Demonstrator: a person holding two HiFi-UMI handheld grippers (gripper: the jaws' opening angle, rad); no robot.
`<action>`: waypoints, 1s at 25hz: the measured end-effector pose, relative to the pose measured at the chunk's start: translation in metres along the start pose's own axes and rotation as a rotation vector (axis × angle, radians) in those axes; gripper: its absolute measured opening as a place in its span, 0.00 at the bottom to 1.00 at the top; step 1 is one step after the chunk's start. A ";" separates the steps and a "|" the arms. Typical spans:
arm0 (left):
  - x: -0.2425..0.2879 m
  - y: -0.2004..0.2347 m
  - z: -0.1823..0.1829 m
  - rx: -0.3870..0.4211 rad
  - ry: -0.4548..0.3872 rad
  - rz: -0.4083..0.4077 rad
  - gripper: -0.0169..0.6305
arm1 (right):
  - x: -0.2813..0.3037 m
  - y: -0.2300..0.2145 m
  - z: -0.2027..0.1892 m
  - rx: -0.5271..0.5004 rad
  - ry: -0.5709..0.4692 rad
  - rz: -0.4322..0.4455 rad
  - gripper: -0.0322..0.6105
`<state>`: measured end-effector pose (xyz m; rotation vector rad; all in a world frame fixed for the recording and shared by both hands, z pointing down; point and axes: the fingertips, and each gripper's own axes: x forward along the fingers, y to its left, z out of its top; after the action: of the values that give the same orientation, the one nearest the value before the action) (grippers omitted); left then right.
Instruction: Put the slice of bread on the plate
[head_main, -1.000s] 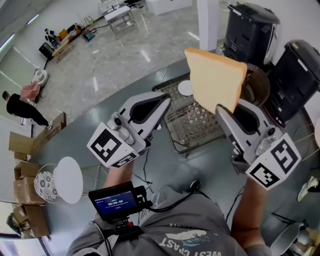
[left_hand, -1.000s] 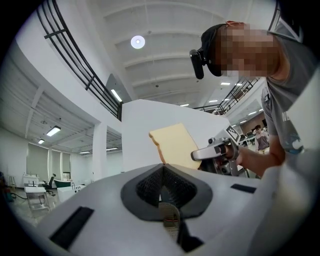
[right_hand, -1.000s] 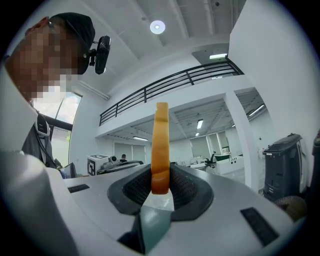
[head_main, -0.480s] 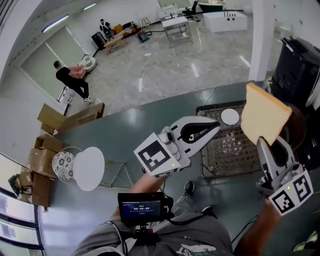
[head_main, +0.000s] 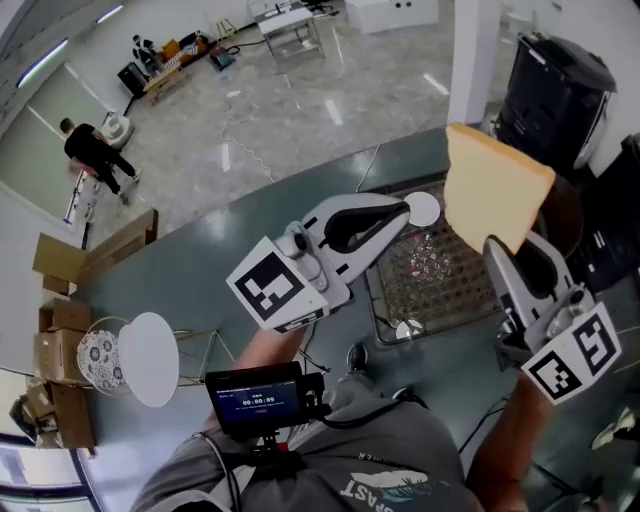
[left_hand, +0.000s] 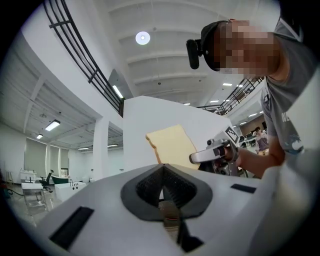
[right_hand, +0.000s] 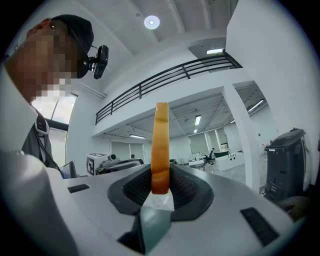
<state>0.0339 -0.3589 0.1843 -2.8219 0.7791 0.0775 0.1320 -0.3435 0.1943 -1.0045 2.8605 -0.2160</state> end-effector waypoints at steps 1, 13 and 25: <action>0.006 0.008 -0.003 -0.003 -0.004 -0.009 0.04 | 0.006 -0.006 -0.001 0.000 0.007 -0.007 0.20; 0.027 0.094 -0.037 -0.069 -0.065 -0.092 0.04 | 0.078 -0.057 -0.018 0.010 0.059 -0.126 0.20; 0.025 0.144 -0.049 -0.113 -0.108 -0.152 0.04 | 0.118 -0.068 -0.016 -0.004 0.082 -0.218 0.19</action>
<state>-0.0190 -0.5027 0.2025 -2.9438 0.5514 0.2555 0.0798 -0.4686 0.2159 -1.3392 2.8197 -0.2740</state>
